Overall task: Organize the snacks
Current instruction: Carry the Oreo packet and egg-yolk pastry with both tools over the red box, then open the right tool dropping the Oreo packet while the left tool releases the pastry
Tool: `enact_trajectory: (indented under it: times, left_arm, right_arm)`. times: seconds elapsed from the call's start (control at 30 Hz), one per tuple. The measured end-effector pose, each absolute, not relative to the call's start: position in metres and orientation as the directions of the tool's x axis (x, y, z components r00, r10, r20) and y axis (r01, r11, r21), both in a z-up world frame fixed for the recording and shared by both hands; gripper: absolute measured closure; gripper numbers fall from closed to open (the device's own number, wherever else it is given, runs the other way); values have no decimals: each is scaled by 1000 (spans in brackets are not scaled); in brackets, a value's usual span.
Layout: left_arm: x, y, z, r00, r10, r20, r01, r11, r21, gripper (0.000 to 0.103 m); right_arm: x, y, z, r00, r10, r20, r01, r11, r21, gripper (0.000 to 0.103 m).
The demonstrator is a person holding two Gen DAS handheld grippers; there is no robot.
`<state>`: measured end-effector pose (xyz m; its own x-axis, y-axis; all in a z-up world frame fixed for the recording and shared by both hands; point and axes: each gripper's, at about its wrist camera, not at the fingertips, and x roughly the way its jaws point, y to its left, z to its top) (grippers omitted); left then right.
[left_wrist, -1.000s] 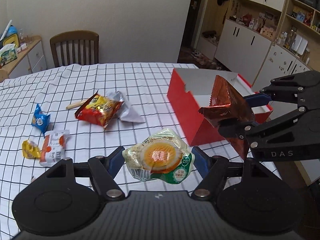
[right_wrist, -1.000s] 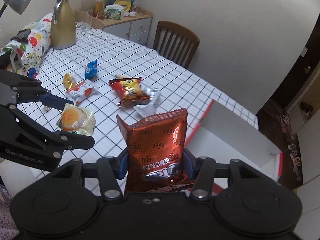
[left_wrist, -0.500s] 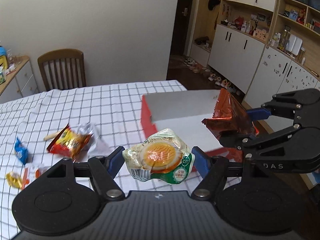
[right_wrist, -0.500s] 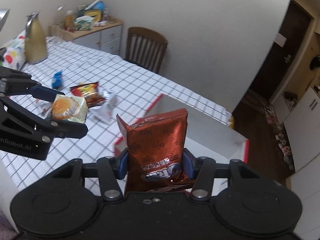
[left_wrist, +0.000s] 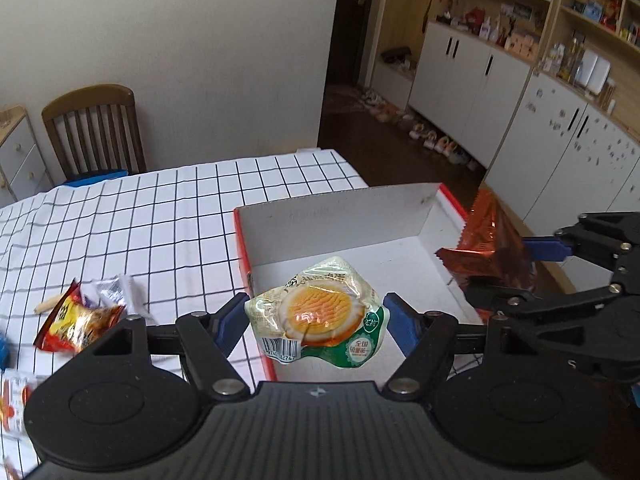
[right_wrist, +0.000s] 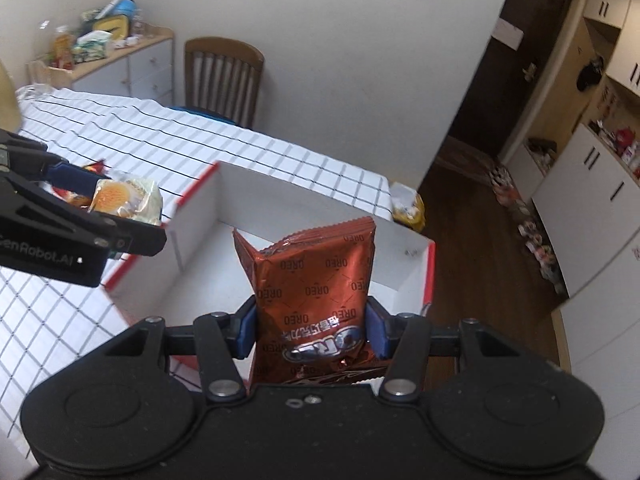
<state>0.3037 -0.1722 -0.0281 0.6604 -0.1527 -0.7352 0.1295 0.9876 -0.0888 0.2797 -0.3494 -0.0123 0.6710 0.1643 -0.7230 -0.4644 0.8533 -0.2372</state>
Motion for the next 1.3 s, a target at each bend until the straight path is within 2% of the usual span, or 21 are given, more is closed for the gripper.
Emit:
enact_trajectory:
  times: [0.57, 0.93, 1.3]
  left_arm:
    - [409, -199, -93, 468, -135, -874, 98, 990, -101, 30]
    - [436, -224, -127, 361, -85, -929, 127, 991, -41, 30]
    - [438, -231, -143, 323, -76, -943, 137, 990, -32, 30]
  right_arm:
    - [338, -348, -77, 577, 44, -815, -429, 866, -258, 51]
    - [349, -348, -100, 480, 34, -877, -477, 849, -228, 51]
    - [351, -351, -103, 463, 63, -884, -492, 848, -197, 47]
